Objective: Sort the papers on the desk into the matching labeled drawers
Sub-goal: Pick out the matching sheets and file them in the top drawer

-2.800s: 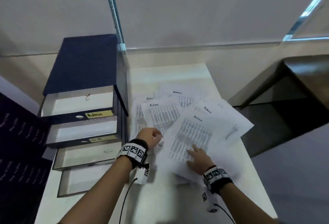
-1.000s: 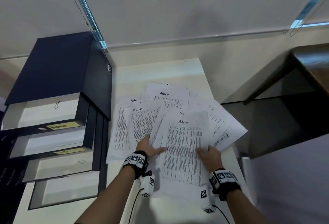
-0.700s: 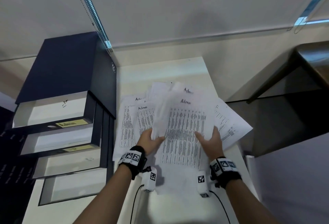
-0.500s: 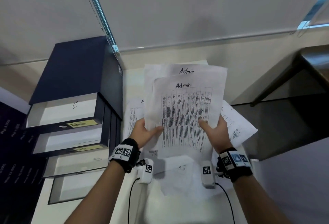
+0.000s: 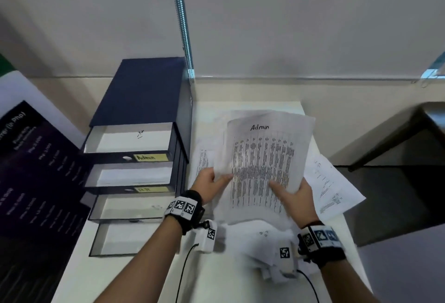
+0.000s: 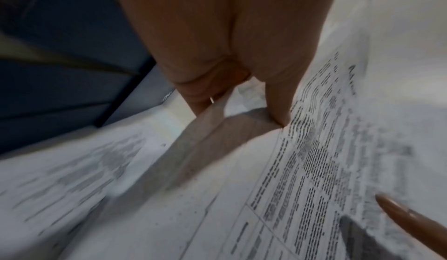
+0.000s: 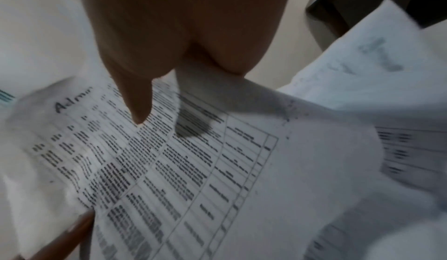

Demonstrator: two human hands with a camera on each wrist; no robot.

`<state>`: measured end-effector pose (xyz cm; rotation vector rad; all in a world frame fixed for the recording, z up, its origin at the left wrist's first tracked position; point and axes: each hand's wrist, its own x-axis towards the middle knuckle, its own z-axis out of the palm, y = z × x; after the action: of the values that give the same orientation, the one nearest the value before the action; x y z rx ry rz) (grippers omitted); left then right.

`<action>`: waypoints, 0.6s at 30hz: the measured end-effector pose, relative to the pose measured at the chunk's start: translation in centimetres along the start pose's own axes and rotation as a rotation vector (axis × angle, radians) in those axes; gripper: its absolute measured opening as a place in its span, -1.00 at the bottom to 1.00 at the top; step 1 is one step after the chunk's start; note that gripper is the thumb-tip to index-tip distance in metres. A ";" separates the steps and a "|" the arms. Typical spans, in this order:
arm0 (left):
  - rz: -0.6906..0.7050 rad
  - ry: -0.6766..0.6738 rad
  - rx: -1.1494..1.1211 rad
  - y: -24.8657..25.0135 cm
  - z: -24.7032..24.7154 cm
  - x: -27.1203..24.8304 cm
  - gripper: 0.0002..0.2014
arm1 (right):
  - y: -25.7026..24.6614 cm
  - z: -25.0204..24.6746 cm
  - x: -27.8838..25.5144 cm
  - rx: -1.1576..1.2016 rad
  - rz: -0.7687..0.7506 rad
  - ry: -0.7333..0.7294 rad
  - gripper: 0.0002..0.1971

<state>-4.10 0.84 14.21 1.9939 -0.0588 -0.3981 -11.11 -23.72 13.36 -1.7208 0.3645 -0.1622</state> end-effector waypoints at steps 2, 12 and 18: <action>0.035 -0.003 -0.001 0.5 -2.5 -0.4 -0.59 | -2.4 1.0 -0.1 0.009 -0.070 -0.039 -0.44; -0.030 0.151 -0.478 1.2 -18.4 -6.1 -0.37 | -11.7 11.1 -1.7 -0.036 -0.217 -0.455 -0.43; -0.029 0.239 -0.531 -0.8 -26.4 -10.9 -0.52 | -14.1 20.1 -2.1 0.285 0.316 -0.645 -0.64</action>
<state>-6.51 26.49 26.61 1.5032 0.2072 -0.1654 -4.73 -2.29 23.70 -1.3240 0.1184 0.5380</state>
